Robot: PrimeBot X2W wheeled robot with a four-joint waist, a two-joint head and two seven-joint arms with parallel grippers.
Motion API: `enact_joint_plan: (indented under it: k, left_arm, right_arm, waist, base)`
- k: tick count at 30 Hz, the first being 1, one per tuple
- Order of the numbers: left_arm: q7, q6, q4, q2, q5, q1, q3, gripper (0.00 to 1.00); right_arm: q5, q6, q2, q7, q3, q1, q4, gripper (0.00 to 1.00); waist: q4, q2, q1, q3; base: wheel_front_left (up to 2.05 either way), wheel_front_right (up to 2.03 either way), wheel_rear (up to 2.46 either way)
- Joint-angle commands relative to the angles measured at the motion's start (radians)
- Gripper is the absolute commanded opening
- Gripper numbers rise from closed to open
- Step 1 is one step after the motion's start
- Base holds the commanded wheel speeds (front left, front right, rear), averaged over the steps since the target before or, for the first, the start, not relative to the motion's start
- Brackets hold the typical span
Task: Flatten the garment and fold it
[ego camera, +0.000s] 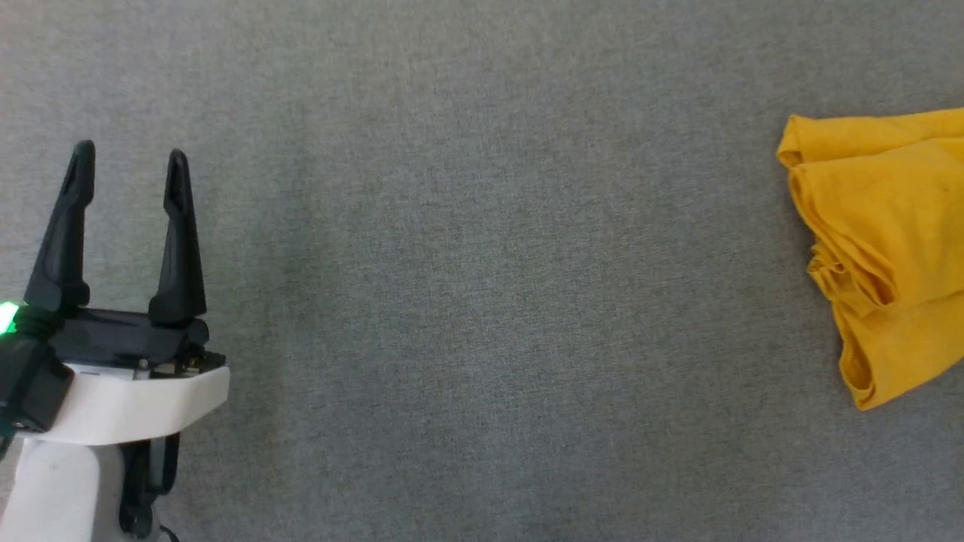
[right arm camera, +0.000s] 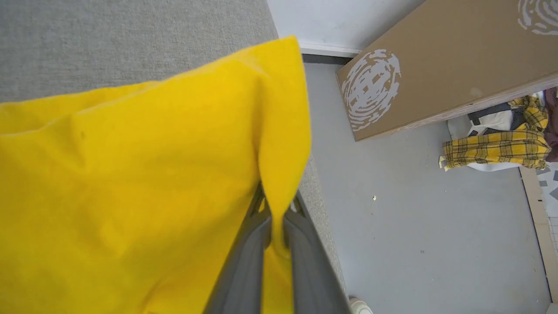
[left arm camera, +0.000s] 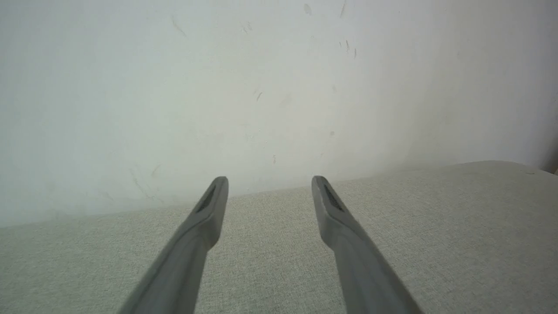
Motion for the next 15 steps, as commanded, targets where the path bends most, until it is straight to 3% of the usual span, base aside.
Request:
enact_joint_plan:
  k: [1, 2, 3, 4, 5, 15]
  left_arm:
    - [-0.005, -0.013, -0.01, 0.002, 0.01, -0.021, 0.009, 1.0]
    - [-0.005, -0.017, -0.016, -0.002, 0.01, -0.025, 0.014, 1.0]
    - [-0.005, -0.021, -0.026, -0.007, 0.01, -0.03, 0.021, 1.0]
    - [-0.005, -0.023, -0.033, -0.016, 0.007, -0.033, 0.03, 1.0]
    - [-0.005, -0.025, -0.039, -0.025, 0.004, -0.034, 0.039, 1.0]
    - [-0.006, -0.075, -0.029, -0.146, -0.028, -0.013, 0.116, 1.0]
  right_arm:
    - [-0.007, -0.001, -0.003, -0.017, -0.011, -0.023, 0.012, 0.0]
    - [-0.009, -0.001, -0.001, -0.028, -0.015, -0.029, 0.023, 0.1]
    - [-0.014, -0.001, 0.003, -0.038, -0.02, -0.035, 0.032, 0.32]
    - [-0.02, -0.001, 0.007, -0.049, -0.023, -0.041, 0.04, 0.84]
    - [-0.028, -0.001, 0.01, -0.058, -0.022, -0.046, 0.047, 1.0]
    - [-0.046, -0.001, 0.036, -0.116, -0.06, -0.038, 0.1, 1.0]
  waist:
    - [-0.005, -0.0001, -0.0001, 0.048]
    - [-0.004, -0.0001, -0.0001, 0.055]
    - [-0.003, -0.0001, -0.0001, 0.061]
    - [-0.003, -0.0001, -0.0001, 0.066]
    - [-0.003, -0.0001, -0.0001, 0.069]
    - [0.013, -0.0001, -0.0001, -0.008]
  base:
    - [0.0, 0.0, 0.0]
    - [0.0, 0.0, 0.0]
    - [0.0, 0.0, 0.0]
    - [0.0, 0.0, 0.0]
    - [0.0, 0.0, 0.0]
    - [0.0, 0.0, 0.0]
